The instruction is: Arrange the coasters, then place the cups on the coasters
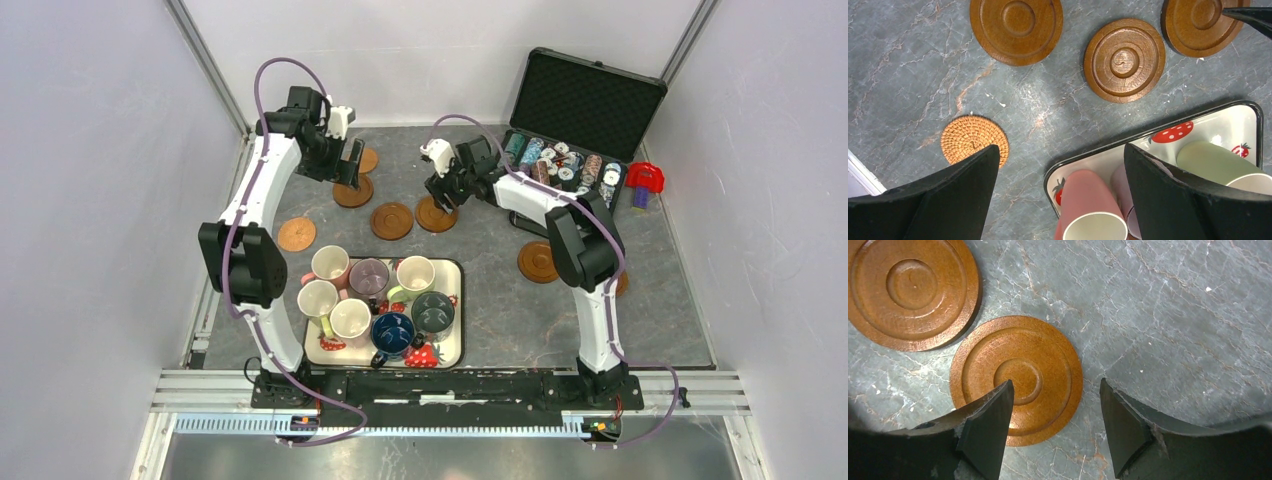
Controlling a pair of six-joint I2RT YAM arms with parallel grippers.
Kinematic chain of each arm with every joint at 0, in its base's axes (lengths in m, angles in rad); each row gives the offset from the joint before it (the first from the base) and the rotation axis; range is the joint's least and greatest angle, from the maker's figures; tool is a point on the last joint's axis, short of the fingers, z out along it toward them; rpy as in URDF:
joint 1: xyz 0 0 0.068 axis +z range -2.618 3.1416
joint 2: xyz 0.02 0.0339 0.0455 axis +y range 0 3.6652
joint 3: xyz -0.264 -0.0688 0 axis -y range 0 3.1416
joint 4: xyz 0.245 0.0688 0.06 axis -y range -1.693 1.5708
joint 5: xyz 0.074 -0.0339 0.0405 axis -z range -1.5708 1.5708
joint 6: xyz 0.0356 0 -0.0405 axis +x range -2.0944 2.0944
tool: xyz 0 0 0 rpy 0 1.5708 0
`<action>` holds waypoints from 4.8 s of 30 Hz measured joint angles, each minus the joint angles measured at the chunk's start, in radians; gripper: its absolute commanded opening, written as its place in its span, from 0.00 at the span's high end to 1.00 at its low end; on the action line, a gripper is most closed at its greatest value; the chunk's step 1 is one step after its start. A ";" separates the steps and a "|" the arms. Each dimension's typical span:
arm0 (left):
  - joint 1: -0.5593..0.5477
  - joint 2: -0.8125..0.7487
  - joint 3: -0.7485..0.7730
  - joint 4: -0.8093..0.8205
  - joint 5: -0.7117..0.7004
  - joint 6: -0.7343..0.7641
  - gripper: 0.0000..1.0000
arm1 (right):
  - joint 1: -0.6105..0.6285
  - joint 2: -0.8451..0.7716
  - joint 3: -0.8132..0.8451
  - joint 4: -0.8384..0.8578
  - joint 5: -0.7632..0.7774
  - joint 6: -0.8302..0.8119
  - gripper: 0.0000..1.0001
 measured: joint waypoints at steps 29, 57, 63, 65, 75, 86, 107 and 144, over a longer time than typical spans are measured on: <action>0.000 -0.002 0.000 -0.002 -0.021 0.034 0.00 | -0.062 -0.180 -0.344 0.002 0.035 -0.100 0.54; 0.000 0.026 0.025 -0.003 0.027 0.035 0.00 | -0.107 -0.294 -0.482 -0.017 0.036 -0.121 0.53; 0.000 0.051 0.051 -0.008 0.043 0.040 0.00 | -0.103 -0.289 -0.457 -0.063 0.038 -0.122 0.45; -0.001 0.070 0.065 -0.012 0.057 0.045 0.00 | -0.099 -0.289 -0.447 -0.087 0.037 -0.122 0.39; -0.054 0.286 0.180 -0.062 0.076 0.098 0.21 | -0.103 -0.309 -0.318 -0.150 -0.015 -0.102 0.28; -0.132 0.391 0.181 -0.077 0.007 0.138 0.28 | -0.196 -0.376 -0.262 -0.180 -0.063 -0.094 0.27; -0.222 0.492 0.195 0.001 -0.085 0.138 0.51 | -0.275 -0.424 -0.288 -0.188 -0.067 -0.087 0.27; -0.375 0.533 0.345 0.015 0.011 0.038 0.27 | -0.288 -0.451 -0.327 -0.189 -0.066 -0.087 0.24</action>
